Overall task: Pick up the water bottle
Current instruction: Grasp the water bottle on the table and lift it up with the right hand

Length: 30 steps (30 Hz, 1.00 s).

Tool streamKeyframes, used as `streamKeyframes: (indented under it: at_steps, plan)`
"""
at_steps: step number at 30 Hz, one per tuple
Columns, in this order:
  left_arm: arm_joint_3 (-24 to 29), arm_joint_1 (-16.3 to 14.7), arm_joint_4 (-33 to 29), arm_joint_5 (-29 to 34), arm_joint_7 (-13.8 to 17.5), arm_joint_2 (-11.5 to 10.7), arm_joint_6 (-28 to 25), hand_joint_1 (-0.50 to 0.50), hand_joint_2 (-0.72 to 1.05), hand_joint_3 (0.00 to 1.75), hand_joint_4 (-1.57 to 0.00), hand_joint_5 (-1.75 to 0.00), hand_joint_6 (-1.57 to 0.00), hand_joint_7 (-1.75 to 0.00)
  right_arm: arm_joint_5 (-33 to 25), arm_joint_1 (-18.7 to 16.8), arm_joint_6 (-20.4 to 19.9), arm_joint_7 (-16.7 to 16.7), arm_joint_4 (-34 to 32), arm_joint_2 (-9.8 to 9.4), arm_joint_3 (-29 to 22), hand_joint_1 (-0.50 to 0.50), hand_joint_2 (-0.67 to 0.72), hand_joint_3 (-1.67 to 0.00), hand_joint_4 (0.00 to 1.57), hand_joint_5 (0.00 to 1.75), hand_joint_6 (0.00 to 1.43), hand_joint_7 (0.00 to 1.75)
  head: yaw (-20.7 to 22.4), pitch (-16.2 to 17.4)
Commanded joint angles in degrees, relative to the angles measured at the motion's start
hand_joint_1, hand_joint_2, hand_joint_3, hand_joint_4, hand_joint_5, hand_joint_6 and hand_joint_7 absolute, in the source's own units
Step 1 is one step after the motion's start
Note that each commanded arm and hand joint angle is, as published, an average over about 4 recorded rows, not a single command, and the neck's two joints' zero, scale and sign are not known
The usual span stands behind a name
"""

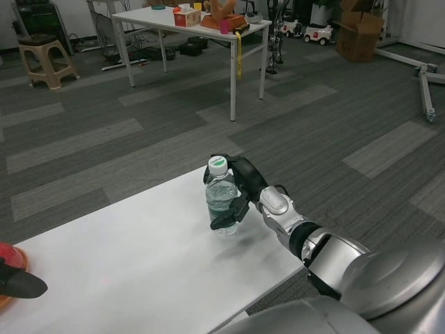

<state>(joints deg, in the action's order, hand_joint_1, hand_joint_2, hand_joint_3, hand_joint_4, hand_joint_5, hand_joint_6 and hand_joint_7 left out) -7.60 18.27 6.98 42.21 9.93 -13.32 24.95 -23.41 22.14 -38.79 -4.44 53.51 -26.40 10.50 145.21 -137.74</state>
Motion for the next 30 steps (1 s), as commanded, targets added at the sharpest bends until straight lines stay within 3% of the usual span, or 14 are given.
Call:
streamKeyframes:
  at_steps: [1,9,19,30]
  plan:
    - [0.04,-0.43,0.23,0.24,0.09,0.22,0.01,-0.43,-0.55,0.09,0.00,-0.10,0.00,0.00,-0.50,-0.13,-0.19,0.04,-3.90,-0.54,0.00,0.29,-0.32,-0.63,1.57,1.45,1.31,1.47,0.79,-0.02]
    - [-0.01,-0.34,0.28,0.24,0.09,0.22,0.01,-0.43,-0.55,0.09,0.00,-0.10,0.00,0.00,-1.03,1.54,0.56,0.31,-8.64,-1.28,1.27,0.33,-0.34,-0.69,1.57,1.45,1.29,1.43,3.50,-1.41]
    - [0.04,-0.76,0.14,0.24,0.09,0.22,0.01,-0.43,-0.55,0.09,0.00,-0.10,0.00,0.00,-1.38,4.22,0.83,4.11,-16.22,-2.76,2.94,0.33,-0.35,-0.77,1.57,1.36,1.28,1.41,7.12,-5.12]
    - [0.04,-1.09,-0.08,0.33,0.18,0.22,0.09,-0.43,-0.55,0.09,0.00,-0.10,0.00,0.00,-1.38,5.19,0.91,7.29,-22.62,-2.91,3.51,0.33,-0.35,-0.79,1.57,1.36,1.26,1.41,9.17,-8.47]
